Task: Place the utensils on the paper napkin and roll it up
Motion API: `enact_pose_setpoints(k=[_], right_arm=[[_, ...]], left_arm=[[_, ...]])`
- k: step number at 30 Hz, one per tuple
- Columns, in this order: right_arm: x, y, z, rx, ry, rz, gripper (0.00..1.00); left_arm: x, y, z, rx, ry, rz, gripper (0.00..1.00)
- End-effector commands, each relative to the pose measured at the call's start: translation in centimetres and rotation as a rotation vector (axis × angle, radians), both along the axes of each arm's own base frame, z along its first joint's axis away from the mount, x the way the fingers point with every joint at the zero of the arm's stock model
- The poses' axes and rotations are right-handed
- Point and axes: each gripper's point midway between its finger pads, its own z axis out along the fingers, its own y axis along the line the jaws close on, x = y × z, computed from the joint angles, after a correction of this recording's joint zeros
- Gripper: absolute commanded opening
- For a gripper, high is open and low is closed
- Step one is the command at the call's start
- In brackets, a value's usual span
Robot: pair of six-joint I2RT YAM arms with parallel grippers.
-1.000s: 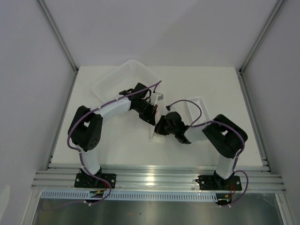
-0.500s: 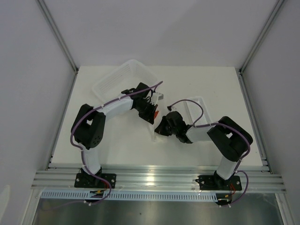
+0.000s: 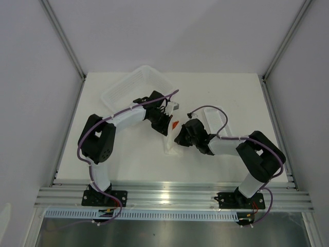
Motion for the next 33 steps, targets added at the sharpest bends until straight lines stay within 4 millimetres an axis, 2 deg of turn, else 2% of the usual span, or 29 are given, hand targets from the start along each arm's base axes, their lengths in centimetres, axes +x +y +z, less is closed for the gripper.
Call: enact_pose_setpoints(k=[1,6,11,17,22,28,33], right_arm=[[1.7,-1.1,2.1,-0.022,-0.066,-0.044,0.0],[2.2,-1.7,1.6,-0.002,-0.082,-0.038,0.0],[2.3,-0.5,0.7,0.048,-0.067,0.015,0.0],[1.6,-0.3,-1.4,0.063,-0.011,0.013,0.0],[1.3,-0.4,-1.8,0.068,0.004,0.011,0.0],[1.1,-0.4,-1.9,0.073,0.013,0.009,0.0],[1.1,-0.3,-1.7,0.082,0.015,0.011,0.0]], left_arm=[[0.9,-0.5,1.6,-0.015,-0.063,-0.02,0.01],[0.9,-0.7,2.1,-0.032,-0.072,-0.03,0.01],[0.6,-1.7,3.3,-0.094,-0.083,-0.064,0.01],[-0.1,-3.9,4.7,-0.16,-0.092,-0.134,0.01],[-0.8,-6.0,6.2,-0.237,-0.091,-0.196,0.01],[-1.4,-7.6,6.5,-0.312,-0.038,-0.21,0.01],[-1.1,-8.4,5.2,-0.325,0.001,-0.193,0.01]])
